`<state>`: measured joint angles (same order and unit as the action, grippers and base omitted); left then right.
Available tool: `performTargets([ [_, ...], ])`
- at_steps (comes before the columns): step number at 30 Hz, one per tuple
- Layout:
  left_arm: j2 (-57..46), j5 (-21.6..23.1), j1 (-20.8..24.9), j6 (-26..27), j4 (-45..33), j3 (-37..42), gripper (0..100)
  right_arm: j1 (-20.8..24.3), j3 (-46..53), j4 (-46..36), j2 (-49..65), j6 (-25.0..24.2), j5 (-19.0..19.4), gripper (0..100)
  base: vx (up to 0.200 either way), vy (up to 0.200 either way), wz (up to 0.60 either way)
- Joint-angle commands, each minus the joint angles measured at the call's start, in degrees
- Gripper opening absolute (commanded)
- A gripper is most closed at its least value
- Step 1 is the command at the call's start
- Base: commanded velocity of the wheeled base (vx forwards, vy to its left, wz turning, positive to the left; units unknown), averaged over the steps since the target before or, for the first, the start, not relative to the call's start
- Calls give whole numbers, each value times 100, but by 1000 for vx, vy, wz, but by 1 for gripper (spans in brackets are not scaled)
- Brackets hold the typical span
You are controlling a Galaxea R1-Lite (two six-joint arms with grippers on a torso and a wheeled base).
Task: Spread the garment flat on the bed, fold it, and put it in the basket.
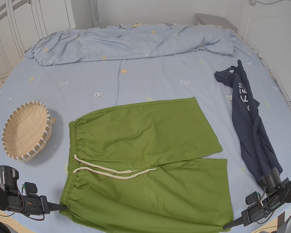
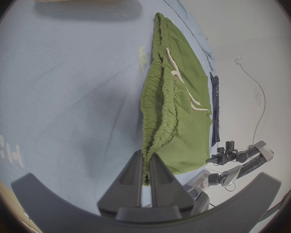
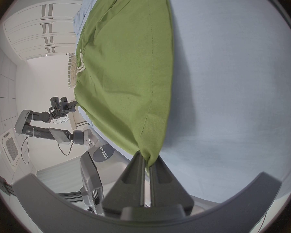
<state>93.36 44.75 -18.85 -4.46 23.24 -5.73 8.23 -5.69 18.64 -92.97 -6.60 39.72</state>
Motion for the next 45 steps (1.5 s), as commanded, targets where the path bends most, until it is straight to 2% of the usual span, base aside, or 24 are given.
performTargets([
  [1,-54,25,65,-2,6,2,0,21,-28,-1,217,-17,-17,0,0,0,0],
  [5,-336,51,294,-2,6,-16,0,126,-336,-45,674,-105,-25,0,0,0,0],
  [6,-634,51,505,-28,-56,-139,0,249,-819,-361,1044,-342,-25,0,0,0,0],
  [9,-933,42,707,-257,-372,-561,0,329,-1716,-1126,1360,-571,-113,0,0,0,0],
  [11,-1074,34,777,-494,-741,-965,0,372,-2270,-1548,1413,-580,-315,0,0,0,0],
  [13,-1179,34,804,-688,-1313,-1501,0,513,-2938,-1943,1413,-615,-711,0,0,0,0],
  [15,-1188,25,795,-705,-1858,-2055,0,689,-3553,-2128,1369,-659,-1124,0,0,0,0],
  [18,-1100,25,768,-705,-2385,-2793,0,856,-4291,-2136,1096,-703,-1484,0,0,0,0],
  [23,-696,34,768,-732,-2508,-3540,0,847,-5337,-2172,657,-703,-1572,0,0,0,0],
  [29,-19,34,786,-740,-2499,-4366,0,601,-6497,-2189,77,-676,-1581,0,0,0,0],
  [35,745,42,768,-732,-2517,-5307,0,469,-7657,-2848,-204,-641,-1581,0,0,0,0],
  [45,1141,51,645,-732,-2464,-5535,0,443,-8149,-2945,-319,-606,-1581,0,0,0,0],
])
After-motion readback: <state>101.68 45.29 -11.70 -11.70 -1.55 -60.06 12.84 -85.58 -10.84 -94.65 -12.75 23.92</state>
